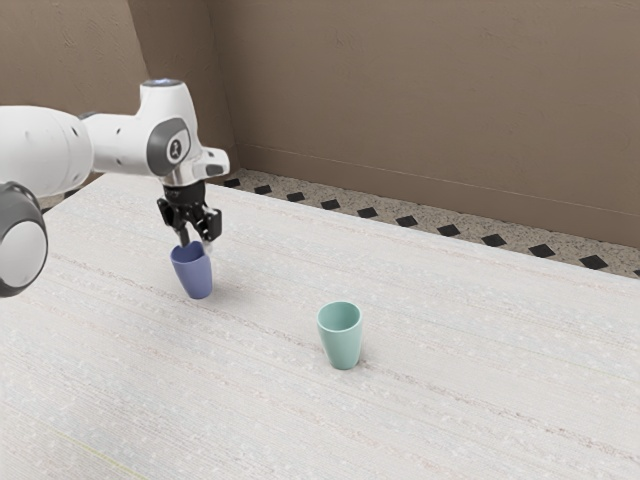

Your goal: Place the left cup onto the right cup

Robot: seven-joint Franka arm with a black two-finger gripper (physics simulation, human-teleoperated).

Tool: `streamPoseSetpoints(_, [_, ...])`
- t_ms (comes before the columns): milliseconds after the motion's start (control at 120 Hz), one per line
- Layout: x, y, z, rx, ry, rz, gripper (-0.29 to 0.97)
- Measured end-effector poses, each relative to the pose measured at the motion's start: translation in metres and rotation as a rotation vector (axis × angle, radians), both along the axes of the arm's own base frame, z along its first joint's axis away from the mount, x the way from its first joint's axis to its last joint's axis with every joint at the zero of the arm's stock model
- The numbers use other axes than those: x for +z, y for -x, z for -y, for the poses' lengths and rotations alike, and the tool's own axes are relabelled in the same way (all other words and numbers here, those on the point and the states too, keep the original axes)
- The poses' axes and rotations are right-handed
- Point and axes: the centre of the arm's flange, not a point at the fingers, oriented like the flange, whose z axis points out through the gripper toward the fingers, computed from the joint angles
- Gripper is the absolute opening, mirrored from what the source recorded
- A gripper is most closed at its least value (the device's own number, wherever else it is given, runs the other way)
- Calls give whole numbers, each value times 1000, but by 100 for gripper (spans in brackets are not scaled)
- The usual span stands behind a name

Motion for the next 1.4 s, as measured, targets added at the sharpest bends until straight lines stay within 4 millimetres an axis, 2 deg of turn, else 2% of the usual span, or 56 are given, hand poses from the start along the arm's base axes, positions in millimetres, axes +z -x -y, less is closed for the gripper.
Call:
streamPoseSetpoints(808, [-48, -9, -1, 5, -3, -6, 37])
streamPoseSetpoints(908, [-51, -9, -1, 5, -4, -4, 30])
streamPoseSetpoints(1125, [-50, -10, -1, 3, -5, 2, 3])
streamPoseSetpoints(1400, [-48, -11, -1, 1, -6, 7, -8])
